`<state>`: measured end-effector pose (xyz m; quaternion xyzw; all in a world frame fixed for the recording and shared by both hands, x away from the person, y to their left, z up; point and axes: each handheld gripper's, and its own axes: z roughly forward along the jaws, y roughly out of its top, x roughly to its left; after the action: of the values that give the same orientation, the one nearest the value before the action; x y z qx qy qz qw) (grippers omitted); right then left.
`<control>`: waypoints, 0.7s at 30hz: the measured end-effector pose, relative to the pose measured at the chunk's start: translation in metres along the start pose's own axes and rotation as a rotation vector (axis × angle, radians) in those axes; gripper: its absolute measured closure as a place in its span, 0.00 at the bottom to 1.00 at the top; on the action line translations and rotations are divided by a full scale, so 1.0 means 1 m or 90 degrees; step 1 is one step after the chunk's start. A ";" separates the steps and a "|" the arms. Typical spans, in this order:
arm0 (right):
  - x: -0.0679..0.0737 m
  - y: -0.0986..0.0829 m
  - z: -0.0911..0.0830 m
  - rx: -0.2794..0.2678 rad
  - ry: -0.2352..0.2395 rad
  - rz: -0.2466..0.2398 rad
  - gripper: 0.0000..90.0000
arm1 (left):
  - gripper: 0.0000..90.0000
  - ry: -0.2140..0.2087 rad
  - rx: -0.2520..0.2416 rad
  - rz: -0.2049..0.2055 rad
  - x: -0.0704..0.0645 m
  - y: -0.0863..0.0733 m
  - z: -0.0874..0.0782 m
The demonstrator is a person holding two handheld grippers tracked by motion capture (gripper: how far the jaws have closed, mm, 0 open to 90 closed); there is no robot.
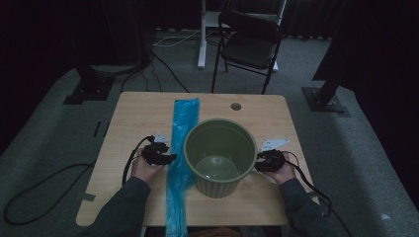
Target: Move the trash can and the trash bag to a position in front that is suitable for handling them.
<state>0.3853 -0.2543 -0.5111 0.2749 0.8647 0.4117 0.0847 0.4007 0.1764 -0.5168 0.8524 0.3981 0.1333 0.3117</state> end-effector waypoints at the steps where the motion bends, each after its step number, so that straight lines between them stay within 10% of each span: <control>1: 0.000 0.000 0.000 0.000 0.001 0.000 0.69 | 0.51 0.001 0.005 0.006 -0.001 -0.001 0.002; 21: -0.001 -0.002 0.002 0.011 -0.004 -0.006 0.69 | 0.98 0.037 0.057 -0.007 0.013 -0.001 0.005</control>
<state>0.3864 -0.2546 -0.5135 0.2727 0.8695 0.4026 0.0869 0.4105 0.1848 -0.5218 0.8589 0.4175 0.1384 0.2623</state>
